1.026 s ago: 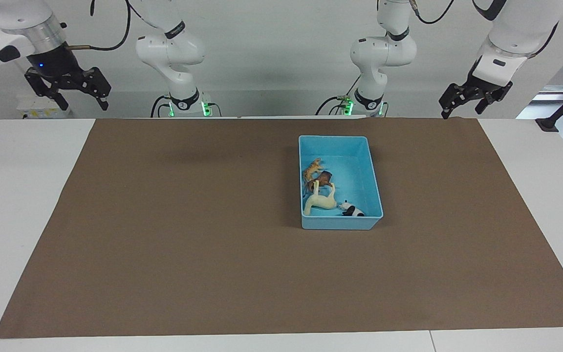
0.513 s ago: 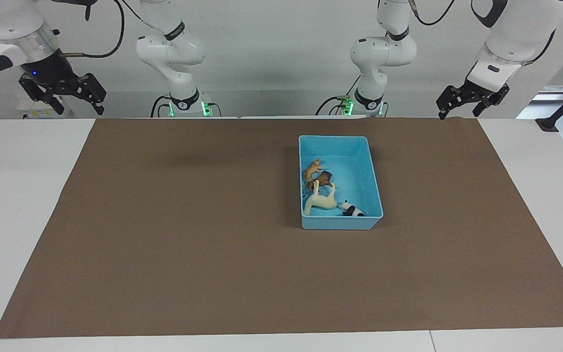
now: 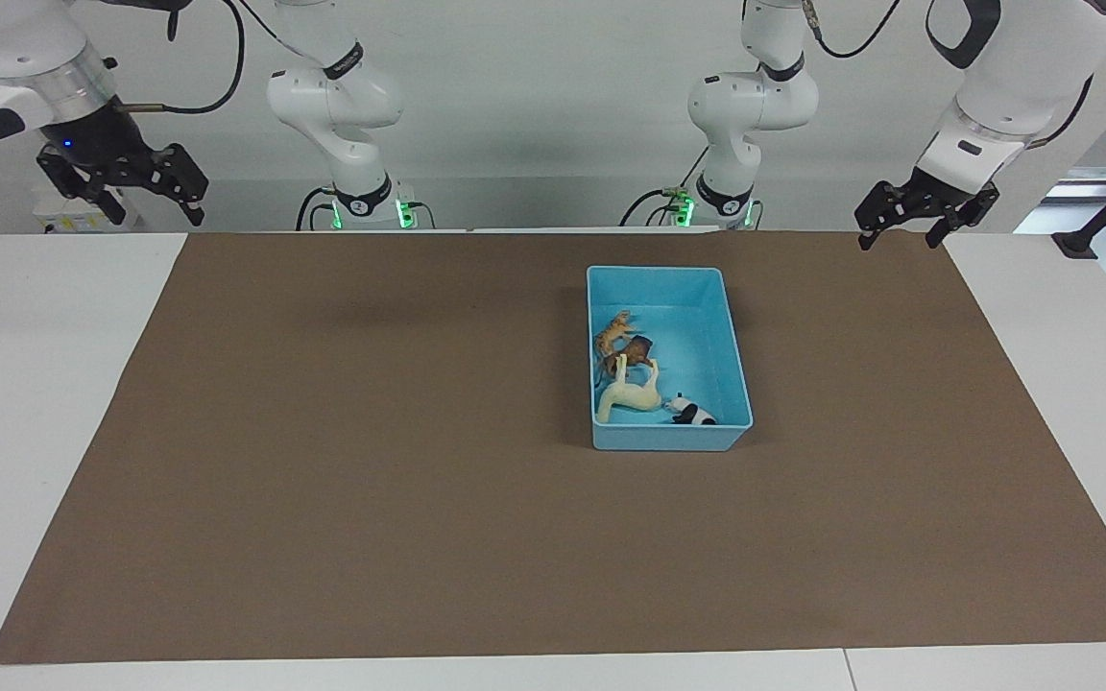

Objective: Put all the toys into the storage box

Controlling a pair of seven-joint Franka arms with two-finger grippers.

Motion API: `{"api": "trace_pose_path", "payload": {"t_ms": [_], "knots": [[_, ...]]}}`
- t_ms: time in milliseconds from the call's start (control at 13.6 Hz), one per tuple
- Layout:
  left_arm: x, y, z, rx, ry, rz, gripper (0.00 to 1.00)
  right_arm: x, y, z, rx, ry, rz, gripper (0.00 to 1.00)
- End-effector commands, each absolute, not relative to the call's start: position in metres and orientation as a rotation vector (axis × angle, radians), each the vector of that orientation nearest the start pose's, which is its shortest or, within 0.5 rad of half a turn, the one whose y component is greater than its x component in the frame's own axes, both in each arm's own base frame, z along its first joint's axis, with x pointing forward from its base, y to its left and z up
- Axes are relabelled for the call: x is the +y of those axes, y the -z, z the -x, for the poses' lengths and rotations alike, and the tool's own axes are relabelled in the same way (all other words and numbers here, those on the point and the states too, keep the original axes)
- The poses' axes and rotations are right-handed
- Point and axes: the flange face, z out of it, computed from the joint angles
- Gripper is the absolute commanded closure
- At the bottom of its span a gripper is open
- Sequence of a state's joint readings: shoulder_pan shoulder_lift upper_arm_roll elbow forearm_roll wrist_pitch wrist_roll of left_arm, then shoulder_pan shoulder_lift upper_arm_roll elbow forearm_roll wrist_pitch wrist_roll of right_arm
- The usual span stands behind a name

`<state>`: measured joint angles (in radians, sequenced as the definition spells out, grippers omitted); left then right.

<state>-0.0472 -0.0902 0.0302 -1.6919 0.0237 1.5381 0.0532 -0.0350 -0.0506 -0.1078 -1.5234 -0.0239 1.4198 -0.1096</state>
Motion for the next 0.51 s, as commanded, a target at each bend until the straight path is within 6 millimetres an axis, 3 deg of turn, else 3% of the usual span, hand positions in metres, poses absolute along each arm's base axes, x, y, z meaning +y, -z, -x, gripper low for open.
{"api": "trace_pose_path", "payload": {"t_ms": [0,440], "knots": [[-0.0075,-0.6162,-0.5281,0.147,-0.082,3.131,0.00,-0.0803,-0.6630,-0.5149,0.036,-0.095,3.161,0.00],[-0.0068,-0.6132,-0.5261,0.147,-0.089,3.133,0.00,-0.0803,-0.6643,-0.5140,0.036,-0.095,3.161,0.00]]}}
